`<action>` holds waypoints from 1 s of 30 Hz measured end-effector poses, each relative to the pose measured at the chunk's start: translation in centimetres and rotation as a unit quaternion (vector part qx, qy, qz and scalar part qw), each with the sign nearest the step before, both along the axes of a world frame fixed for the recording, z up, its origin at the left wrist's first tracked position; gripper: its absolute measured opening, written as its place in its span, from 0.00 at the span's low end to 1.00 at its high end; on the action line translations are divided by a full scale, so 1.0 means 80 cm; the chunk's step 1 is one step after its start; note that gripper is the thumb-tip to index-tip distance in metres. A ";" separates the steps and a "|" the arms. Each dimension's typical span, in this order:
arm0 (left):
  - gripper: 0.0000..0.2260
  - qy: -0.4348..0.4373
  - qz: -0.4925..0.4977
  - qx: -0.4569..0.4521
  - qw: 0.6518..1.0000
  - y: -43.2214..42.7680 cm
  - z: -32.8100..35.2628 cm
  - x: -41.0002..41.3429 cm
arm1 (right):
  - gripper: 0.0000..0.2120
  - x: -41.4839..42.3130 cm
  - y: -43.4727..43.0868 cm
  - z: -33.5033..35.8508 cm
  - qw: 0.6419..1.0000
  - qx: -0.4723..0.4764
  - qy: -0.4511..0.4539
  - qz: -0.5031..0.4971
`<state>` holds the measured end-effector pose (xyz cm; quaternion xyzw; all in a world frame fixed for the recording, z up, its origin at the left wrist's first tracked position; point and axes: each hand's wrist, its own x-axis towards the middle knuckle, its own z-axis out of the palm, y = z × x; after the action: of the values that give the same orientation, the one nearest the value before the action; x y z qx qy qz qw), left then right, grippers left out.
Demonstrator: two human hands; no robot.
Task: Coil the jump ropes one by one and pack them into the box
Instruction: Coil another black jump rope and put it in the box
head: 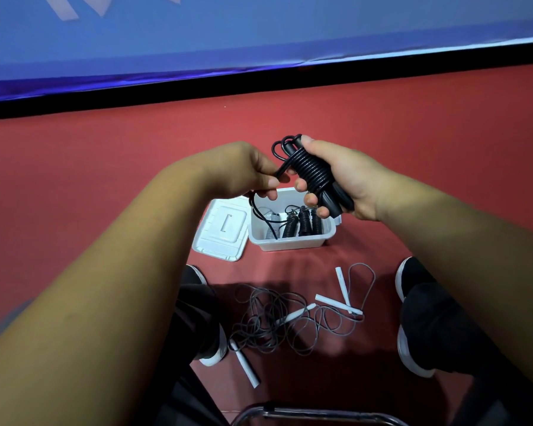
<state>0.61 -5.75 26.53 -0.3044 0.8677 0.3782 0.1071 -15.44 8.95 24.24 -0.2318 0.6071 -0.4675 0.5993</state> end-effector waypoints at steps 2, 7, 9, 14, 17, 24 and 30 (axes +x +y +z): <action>0.06 -0.010 -0.006 -0.021 1.000 0.001 0.000 0.001 | 0.27 -0.001 0.001 0.000 0.999 0.005 -0.028 0.040; 0.09 -0.035 -0.017 -0.105 0.994 0.010 -0.006 -0.002 | 0.26 -0.003 0.009 0.007 0.983 0.028 -0.099 0.154; 0.15 -0.013 -0.025 -0.123 0.992 0.011 -0.008 -0.003 | 0.25 -0.004 0.014 0.007 0.972 0.040 -0.135 0.189; 0.15 0.041 -0.063 -0.124 0.989 0.012 -0.003 0.006 | 0.26 -0.003 0.023 0.000 0.941 0.065 -0.201 0.265; 0.07 0.067 -0.079 -0.147 0.984 0.012 0.000 0.004 | 0.27 0.002 0.025 -0.002 0.928 0.092 -0.189 0.309; 0.07 0.182 -0.046 -0.184 0.965 0.023 0.012 -0.003 | 0.27 0.008 0.020 -0.007 0.942 0.110 -0.150 0.278; 0.05 0.203 -0.062 -0.293 0.932 0.013 0.006 -0.003 | 0.30 0.014 0.007 -0.021 0.986 0.100 -0.026 0.132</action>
<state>0.37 -4.70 27.01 -0.1844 0.9604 0.1531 -0.1421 -14.31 9.50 22.56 -0.2362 0.5991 -0.3274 0.6915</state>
